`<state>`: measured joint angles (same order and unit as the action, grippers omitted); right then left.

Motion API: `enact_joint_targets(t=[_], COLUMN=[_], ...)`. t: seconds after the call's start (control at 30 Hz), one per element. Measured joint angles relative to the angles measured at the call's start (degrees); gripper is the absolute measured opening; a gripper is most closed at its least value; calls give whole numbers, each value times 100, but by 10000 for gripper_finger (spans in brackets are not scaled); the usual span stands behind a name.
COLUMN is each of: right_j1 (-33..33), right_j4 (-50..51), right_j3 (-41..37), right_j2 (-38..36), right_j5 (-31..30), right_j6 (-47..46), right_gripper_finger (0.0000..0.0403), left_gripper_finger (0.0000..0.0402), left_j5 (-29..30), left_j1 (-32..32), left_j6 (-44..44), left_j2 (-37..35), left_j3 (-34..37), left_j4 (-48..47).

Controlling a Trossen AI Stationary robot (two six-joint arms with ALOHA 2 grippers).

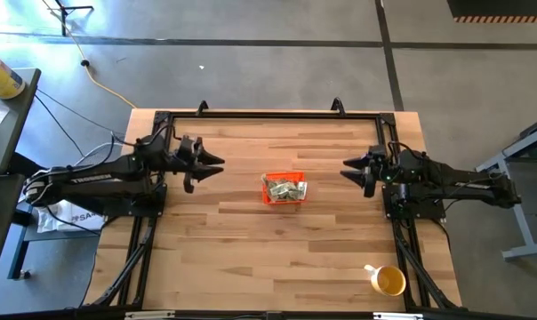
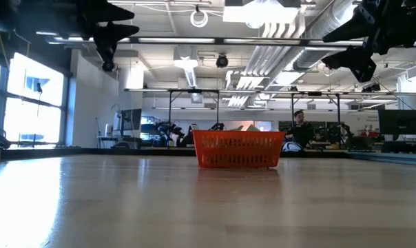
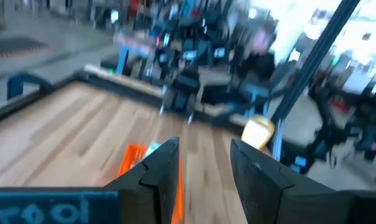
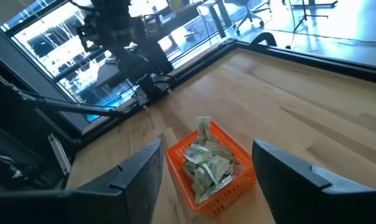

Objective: Pick and place Stevia / Truvia into bins
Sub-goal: Return to Home Position

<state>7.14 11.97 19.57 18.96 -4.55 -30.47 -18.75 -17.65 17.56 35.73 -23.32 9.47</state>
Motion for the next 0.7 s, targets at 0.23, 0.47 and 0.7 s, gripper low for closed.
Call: enact_joint_targets(t=[0.23,0.47,0.7], right_j1=[0,0,0], right_j4=[-160,-306,-629], right_j3=[0,0,-298], right_j2=[0,2,-281], right_j5=[28,147,444], right_j6=[-3,198,165], right_gripper_finger=[236,236,236], left_gripper_finger=[177,177,177], left_j5=[443,526,275], left_j1=[0,0,0], left_j6=[441,524,526], left_j2=[-41,-41,-42], left_j3=[935,1126,1376], left_j4=[1619,1795,2311])
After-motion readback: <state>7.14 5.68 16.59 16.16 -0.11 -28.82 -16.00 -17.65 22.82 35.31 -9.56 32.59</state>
